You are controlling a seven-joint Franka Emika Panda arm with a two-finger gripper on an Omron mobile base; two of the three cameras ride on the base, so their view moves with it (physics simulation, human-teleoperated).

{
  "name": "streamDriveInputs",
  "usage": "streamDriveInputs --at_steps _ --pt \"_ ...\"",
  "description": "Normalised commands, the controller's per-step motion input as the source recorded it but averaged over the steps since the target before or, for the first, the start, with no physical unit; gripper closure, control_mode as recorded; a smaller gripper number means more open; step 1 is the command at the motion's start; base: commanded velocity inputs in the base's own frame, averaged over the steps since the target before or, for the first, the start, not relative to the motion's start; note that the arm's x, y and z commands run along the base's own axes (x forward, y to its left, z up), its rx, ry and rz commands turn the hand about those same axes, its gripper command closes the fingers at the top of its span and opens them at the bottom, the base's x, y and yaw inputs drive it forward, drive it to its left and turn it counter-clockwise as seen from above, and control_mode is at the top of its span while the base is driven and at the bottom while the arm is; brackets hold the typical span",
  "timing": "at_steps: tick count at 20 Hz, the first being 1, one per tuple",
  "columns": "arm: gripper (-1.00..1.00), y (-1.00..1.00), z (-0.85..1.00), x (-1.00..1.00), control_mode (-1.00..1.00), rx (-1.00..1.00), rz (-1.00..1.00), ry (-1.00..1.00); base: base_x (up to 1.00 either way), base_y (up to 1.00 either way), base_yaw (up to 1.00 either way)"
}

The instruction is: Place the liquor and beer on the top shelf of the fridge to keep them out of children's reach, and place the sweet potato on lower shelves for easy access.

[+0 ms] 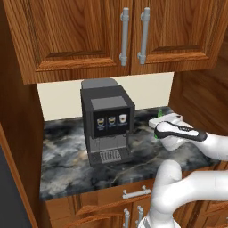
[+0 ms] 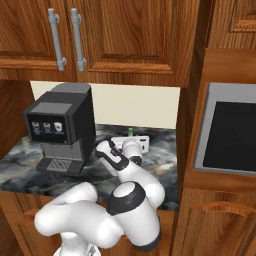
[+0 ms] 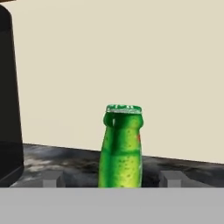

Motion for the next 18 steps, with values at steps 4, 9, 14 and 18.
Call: streamDriveInputs --at_steps 4,9,14,18 --pt "1.0 -0.11 0.0 0.0 -1.0 0.0 0.0 0.0 0.0 0.0 0.0" --pt "1.0 -0.08 0.0 -0.08 -1.0 0.0 0.0 0.0 0.0 0.0 0.0" --pt "1.0 -0.02 0.4 -0.55 -1.0 0.0 0.07 0.0 0.0 0.0 0.0" --pt "1.0 0.0 0.73 -0.51 -1.0 0.0 0.04 0.0 0.0 0.0 0.0"
